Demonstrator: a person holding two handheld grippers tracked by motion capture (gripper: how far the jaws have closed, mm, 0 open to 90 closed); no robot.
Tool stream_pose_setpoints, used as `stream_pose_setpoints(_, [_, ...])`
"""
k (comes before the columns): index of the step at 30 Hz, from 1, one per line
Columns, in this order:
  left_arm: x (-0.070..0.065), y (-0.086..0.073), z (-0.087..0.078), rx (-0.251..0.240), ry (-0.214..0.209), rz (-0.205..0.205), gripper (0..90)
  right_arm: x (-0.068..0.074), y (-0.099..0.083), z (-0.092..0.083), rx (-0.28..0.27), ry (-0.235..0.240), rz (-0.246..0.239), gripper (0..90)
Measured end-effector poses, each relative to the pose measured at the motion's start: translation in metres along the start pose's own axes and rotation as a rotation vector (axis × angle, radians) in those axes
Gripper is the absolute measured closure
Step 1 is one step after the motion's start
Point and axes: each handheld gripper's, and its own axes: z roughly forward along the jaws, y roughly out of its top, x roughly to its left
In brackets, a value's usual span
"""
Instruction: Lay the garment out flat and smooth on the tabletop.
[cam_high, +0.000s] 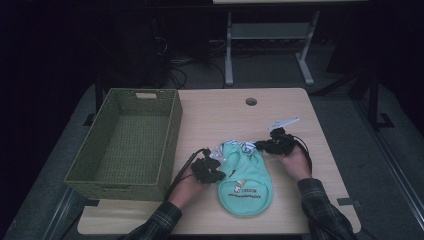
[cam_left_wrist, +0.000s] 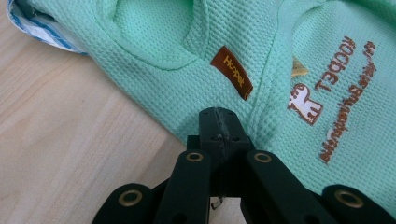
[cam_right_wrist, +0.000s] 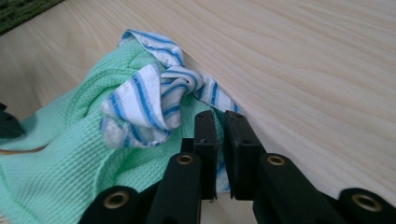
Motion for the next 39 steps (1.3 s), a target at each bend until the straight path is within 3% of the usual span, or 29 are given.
stream_pose_setpoints(3, [0.001,0.0,-0.001,0.009,-0.006,0.007,89.7,0.0,0.0,0.008,0.02,0.008,0.009,78.9])
stream_pose_setpoints(6, [0.001,0.0,0.0,-0.008,-0.008,-0.012,89.8,0.002,-0.004,0.017,0.05,-0.001,-0.009,74.8])
stream_pose_setpoints(8, [0.001,0.0,0.0,0.007,-0.007,0.004,89.8,0.004,-0.005,0.017,0.038,-0.009,-0.019,75.0])
stream_pose_setpoints(11, [0.001,0.0,0.0,0.008,-0.004,0.009,89.8,0.009,-0.004,0.017,0.052,-0.032,-0.053,83.2])
stream_pose_setpoints(14, [0.0,0.0,0.0,0.004,-0.001,0.002,89.8,0.012,-0.001,0.016,0.067,-0.063,-0.098,85.7])
stream_pose_setpoints(19, [0.0,0.0,0.0,0.002,0.003,-0.001,89.8,0.003,0.002,0.008,0.07,-0.089,-0.113,85.8])
stream_pose_setpoints(24, [-0.001,0.0,0.0,0.007,0.007,0.008,89.8,-0.012,0.007,0.0,0.09,-0.147,-0.133,87.3])
stream_pose_setpoints(28, [0.001,-0.001,0.0,-0.006,-0.003,-0.014,89.8,-0.017,0.004,0.001,0.077,-0.125,-0.107,86.2])
stream_pose_setpoints(30, [0.003,-0.001,0.0,-0.009,-0.02,-0.032,89.4,-0.016,0.003,0.0,0.056,-0.089,-0.085,83.3])
stream_pose_setpoints(39, [0.012,0.011,-0.007,-0.073,-0.033,-0.063,74.5,-0.016,0.01,-0.016,-0.015,-0.04,-0.06,72.8])
